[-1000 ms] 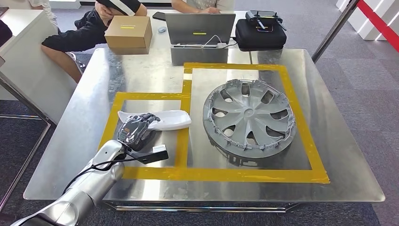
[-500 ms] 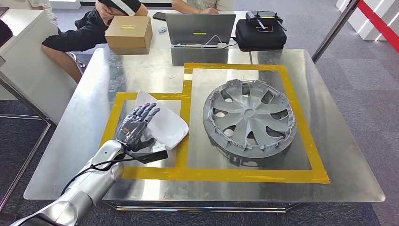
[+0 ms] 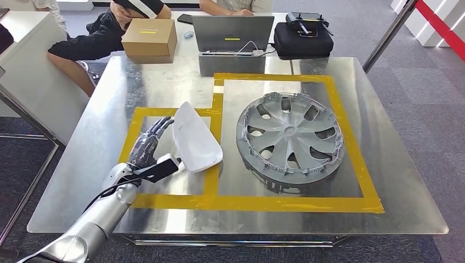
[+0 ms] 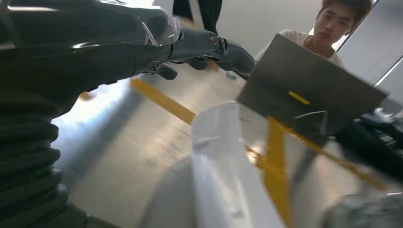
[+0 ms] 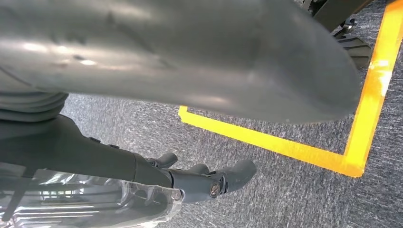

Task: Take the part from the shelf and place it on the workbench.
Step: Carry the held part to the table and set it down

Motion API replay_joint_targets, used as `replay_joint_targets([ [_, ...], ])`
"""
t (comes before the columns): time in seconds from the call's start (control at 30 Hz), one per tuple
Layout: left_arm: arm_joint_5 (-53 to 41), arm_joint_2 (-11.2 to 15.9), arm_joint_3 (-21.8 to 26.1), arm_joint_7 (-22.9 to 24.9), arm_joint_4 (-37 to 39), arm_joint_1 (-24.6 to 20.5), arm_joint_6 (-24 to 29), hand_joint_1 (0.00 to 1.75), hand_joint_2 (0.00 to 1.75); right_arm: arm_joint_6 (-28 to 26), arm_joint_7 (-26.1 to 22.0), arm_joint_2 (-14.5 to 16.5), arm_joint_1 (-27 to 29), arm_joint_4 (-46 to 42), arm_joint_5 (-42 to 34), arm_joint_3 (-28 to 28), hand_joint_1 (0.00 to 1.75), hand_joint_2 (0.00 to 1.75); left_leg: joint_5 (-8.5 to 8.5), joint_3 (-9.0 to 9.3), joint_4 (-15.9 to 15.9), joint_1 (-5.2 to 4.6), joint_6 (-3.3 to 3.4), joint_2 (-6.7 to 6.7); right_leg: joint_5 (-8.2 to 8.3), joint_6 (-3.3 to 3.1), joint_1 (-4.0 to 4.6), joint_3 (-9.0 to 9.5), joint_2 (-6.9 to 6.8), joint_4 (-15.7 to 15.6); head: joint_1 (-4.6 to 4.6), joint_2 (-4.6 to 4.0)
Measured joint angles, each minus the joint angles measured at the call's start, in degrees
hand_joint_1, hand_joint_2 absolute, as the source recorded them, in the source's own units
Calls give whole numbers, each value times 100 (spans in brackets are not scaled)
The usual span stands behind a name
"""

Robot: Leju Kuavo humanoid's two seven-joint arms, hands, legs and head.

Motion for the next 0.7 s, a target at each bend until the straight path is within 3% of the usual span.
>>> replay_joint_targets([
  [0.1, 2485, -49, 523, -482, -1324, 585, -1552, 0, 0, 6, -4, -18, 17, 0, 0, -1, 0, 0, -4, -1, 0, 0, -4, 10, -2, 1, -1, -6, 8, 0, 0, 0],
  [0.17, 3229, -68, 748, -516, -2123, 890, -1964, 0, 0, 14, -7, -35, 24, 0, 0, -1, 0, 0, -8, -1, 0, 0, -7, 11, -4, 2, -1, -6, 8, -1, 1, 0],
  [0.7, 3231, -119, 1261, -619, -4782, 1770, -2115, 0, 0, 19, -41, -59, 20, 0, -1, -4, 0, 0, -10, 6, -2, 2, -10, 0, -6, 3, 2, -1, 2, -1, 0, 0],
])
